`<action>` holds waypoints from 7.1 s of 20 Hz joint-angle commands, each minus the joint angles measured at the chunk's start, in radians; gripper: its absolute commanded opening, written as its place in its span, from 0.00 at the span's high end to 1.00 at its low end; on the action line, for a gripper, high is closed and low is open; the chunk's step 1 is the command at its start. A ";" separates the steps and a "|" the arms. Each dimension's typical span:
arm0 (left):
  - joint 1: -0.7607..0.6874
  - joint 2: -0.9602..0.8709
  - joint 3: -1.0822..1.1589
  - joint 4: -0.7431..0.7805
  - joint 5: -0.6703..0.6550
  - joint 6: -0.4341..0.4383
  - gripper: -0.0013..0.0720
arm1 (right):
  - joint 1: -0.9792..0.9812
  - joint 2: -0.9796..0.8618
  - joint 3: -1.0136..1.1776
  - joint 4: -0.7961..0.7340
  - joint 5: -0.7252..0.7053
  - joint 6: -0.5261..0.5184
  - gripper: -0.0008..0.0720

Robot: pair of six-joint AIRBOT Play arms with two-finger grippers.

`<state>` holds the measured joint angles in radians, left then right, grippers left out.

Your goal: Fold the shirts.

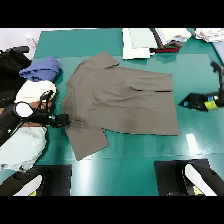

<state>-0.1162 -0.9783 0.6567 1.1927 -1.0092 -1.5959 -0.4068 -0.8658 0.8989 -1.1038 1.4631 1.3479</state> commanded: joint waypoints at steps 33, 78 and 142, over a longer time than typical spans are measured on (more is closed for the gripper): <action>0.001 0.370 1.184 0.111 0.040 0.014 0.95 | 0.145 0.212 0.805 -0.012 -0.249 -0.010 0.97; 0.001 -0.533 0.724 0.227 -0.202 0.074 0.17 | 0.147 -0.500 0.348 -0.119 -0.230 0.024 0.37; 0.000 0.465 -0.050 0.020 -0.338 0.024 0.96 | 0.054 0.269 -0.199 -0.276 0.064 0.025 0.97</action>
<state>-0.1177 -0.4965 0.6048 1.2041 -1.4242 -1.5883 -0.3634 -0.5880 0.6479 -1.3617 1.5417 1.3701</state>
